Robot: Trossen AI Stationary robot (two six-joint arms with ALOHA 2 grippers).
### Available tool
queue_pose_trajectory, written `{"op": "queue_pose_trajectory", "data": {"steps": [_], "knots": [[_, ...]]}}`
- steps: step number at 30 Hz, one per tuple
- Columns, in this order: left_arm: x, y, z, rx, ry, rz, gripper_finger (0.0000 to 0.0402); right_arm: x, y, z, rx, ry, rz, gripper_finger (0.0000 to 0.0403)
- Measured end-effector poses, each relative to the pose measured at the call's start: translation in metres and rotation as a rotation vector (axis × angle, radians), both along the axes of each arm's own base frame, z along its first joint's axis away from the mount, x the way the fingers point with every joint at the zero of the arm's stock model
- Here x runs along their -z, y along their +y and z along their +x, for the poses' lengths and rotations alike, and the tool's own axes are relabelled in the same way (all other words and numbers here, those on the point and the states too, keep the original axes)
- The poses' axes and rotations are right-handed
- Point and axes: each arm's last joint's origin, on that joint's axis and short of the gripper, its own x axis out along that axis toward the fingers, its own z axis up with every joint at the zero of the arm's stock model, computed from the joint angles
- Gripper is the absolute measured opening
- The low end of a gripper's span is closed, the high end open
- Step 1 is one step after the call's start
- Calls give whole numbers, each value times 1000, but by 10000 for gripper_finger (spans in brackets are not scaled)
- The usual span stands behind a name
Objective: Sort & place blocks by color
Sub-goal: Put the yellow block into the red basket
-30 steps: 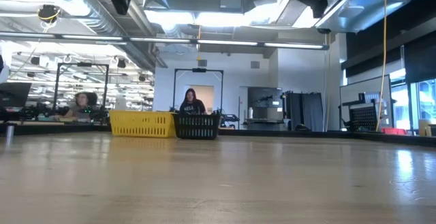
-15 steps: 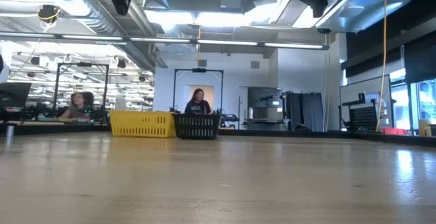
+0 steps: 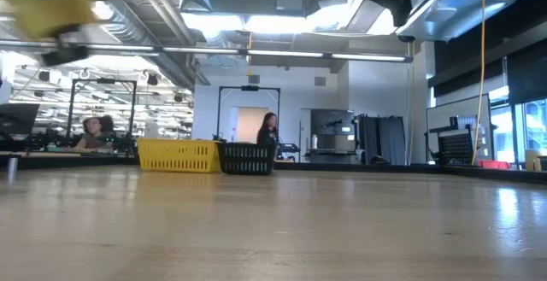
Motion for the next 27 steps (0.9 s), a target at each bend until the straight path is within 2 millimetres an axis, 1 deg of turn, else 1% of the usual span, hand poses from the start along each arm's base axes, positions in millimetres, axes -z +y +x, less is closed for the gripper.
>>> {"op": "queue_pose_trajectory", "data": {"steps": [4, 6, 9, 12, 17, 21, 27], "knots": [[6, -27, -21, 61, 187, -132, 124, 0, 0, 0, 0, 0, -1, 268], [11, -39, -33, 84, 294, -160, 124, 0, 0, 0, 0, 0, -1, 268], [22, -53, -50, 106, 437, -124, 124, 1, 0, 0, 0, 5, -2, 268], [33, -60, -61, 90, 522, -44, 124, 1, 0, 0, 0, 13, -4, 268], [44, -68, -60, 66, 541, 41, 126, 4, 0, 0, 0, 37, -3, 268], [51, -71, -58, 60, 574, 75, 134, 5, 0, 0, 0, 45, -3, 268], [54, -72, -58, 44, 584, 82, 158, 5, 0, 0, 0, 45, -2, 268]]}}
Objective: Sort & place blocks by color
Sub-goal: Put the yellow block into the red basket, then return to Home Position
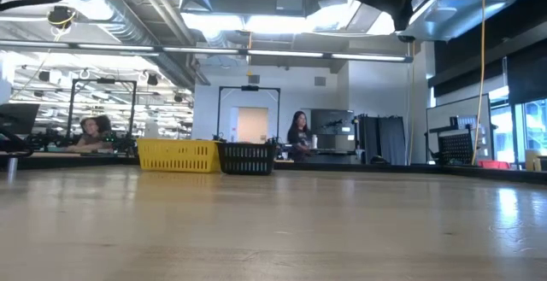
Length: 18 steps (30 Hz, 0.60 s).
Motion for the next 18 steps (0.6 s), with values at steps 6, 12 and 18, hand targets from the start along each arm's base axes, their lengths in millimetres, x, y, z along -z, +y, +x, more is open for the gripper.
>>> {"op": "queue_pose_trajectory", "data": {"steps": [6, 12, 18], "knots": [[-4, 3, 0, -44, 34, -49, 194, 0, 0, 0, 0, 1, 0, 268], [-19, 9, 5, -10, -68, -155, 213, 0, 0, 0, 0, 4, -2, 268], [-48, 32, 23, -80, -499, -97, 199, 0, 0, 0, 0, 5, -2, 268]]}}
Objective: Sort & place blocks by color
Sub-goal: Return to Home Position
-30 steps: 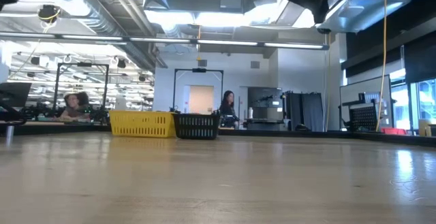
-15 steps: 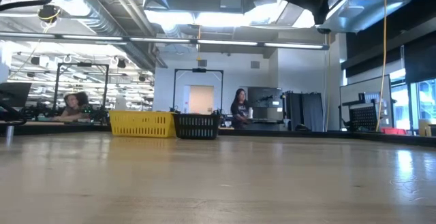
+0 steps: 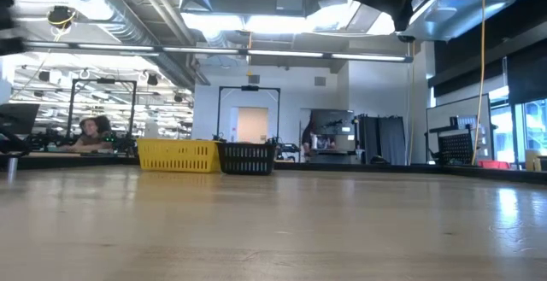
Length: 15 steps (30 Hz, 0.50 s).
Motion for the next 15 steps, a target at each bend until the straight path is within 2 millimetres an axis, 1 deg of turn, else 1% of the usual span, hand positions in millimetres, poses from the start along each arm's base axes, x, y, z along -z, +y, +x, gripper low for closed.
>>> {"op": "queue_pose_trajectory", "data": {"steps": [3, 5, 9, 12, 13, 15], "knots": [[-9, 21, 11, -73, -160, 154, 179, 0, 0, 0, 0, 1, 0, 268], [-14, 37, 17, -131, -232, 274, 157, 0, 0, 0, 0, 1, 0, 268], [-27, 68, 22, -242, -366, 462, 89, 0, 0, 0, 0, 0, 0, 268], [-40, 85, 25, -332, -473, 563, 24, 0, 0, 0, 0, 1, -2, 268], [-44, 89, 26, -359, -509, 582, 13, 0, 0, 0, 0, 2, -2, 268], [-53, 95, 28, -394, -586, 604, 8, 0, 0, 0, 0, 3, -1, 268]]}}
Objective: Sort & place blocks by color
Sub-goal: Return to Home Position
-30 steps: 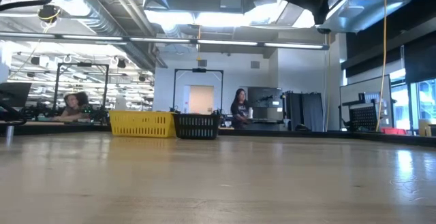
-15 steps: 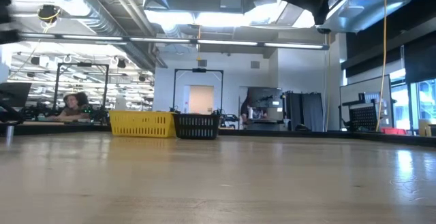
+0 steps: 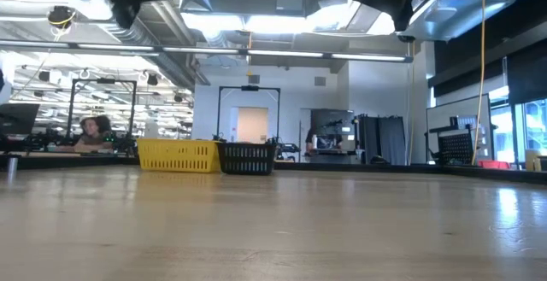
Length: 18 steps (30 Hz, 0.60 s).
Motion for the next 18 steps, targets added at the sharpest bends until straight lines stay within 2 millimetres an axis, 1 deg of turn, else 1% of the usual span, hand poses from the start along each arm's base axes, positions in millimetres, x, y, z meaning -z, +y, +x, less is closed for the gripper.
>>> {"op": "queue_pose_trajectory", "data": {"steps": [5, 13, 18], "knots": [[-10, 8, 3, 6, -90, 47, 2, 0, 0, 0, 0, 0, 0, 268], [-9, 12, 7, 11, -94, 43, 0, 0, 0, 0, 0, 0, 0, 268], [-15, 15, 7, 0, -155, 40, 0, 0, 0, 0, 0, 0, 0, 268]]}}
